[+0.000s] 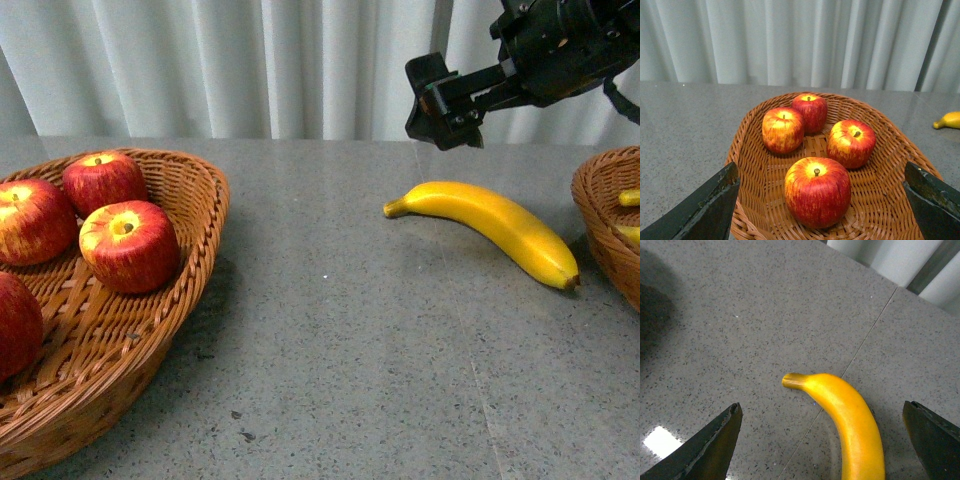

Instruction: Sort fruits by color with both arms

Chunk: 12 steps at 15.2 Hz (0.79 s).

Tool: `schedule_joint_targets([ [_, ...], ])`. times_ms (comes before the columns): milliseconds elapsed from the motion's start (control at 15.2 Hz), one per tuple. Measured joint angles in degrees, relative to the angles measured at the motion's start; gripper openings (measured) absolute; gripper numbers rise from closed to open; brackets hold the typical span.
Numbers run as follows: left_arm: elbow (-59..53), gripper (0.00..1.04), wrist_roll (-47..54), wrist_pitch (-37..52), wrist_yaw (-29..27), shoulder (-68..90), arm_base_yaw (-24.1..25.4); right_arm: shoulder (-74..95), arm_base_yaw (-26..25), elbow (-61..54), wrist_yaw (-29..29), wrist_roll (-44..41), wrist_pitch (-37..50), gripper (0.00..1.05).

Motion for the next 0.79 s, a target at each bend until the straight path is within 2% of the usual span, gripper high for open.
schedule_joint_targets([
  [792,0.0,0.98,0.0,0.0,0.0,0.0,0.0,18.6,-1.2,18.0,4.5,-6.2,-10.3,0.98],
])
